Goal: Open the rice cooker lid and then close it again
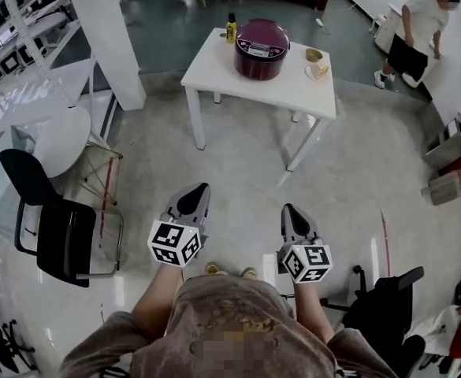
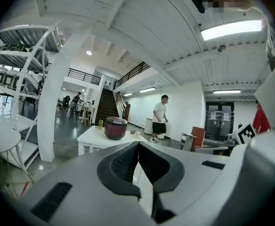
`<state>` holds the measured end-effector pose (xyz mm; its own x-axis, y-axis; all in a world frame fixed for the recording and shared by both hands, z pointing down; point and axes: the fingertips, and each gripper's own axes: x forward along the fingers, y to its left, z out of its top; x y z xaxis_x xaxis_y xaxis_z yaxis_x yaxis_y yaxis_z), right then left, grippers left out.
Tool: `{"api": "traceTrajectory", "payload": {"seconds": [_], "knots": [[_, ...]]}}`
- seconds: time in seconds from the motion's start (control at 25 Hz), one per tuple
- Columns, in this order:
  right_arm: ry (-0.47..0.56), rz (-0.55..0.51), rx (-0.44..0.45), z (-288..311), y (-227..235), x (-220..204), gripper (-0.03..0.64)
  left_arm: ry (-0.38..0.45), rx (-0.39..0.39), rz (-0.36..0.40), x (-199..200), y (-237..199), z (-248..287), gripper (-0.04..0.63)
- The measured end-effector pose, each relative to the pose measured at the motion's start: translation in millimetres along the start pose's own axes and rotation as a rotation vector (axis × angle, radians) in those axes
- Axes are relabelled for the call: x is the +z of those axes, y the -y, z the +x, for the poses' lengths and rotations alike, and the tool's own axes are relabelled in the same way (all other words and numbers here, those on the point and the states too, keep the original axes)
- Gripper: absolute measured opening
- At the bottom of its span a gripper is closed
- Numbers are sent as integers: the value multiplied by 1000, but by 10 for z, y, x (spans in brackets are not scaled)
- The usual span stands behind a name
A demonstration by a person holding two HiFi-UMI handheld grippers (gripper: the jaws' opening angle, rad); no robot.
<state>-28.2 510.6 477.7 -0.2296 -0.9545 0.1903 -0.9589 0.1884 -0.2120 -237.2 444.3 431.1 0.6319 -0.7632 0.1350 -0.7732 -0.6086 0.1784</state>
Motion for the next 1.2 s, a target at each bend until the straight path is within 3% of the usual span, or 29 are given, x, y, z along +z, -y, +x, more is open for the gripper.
{"api": "traceTrajectory", "payload": {"seconds": [0.64, 1.2], "knots": [[25, 33, -58, 328, -36, -5, 1, 6, -41, -27, 37, -382, 302, 21], [17, 27, -32, 1422, 593, 272, 2, 12, -22, -34, 201, -794, 1449, 21]]}}
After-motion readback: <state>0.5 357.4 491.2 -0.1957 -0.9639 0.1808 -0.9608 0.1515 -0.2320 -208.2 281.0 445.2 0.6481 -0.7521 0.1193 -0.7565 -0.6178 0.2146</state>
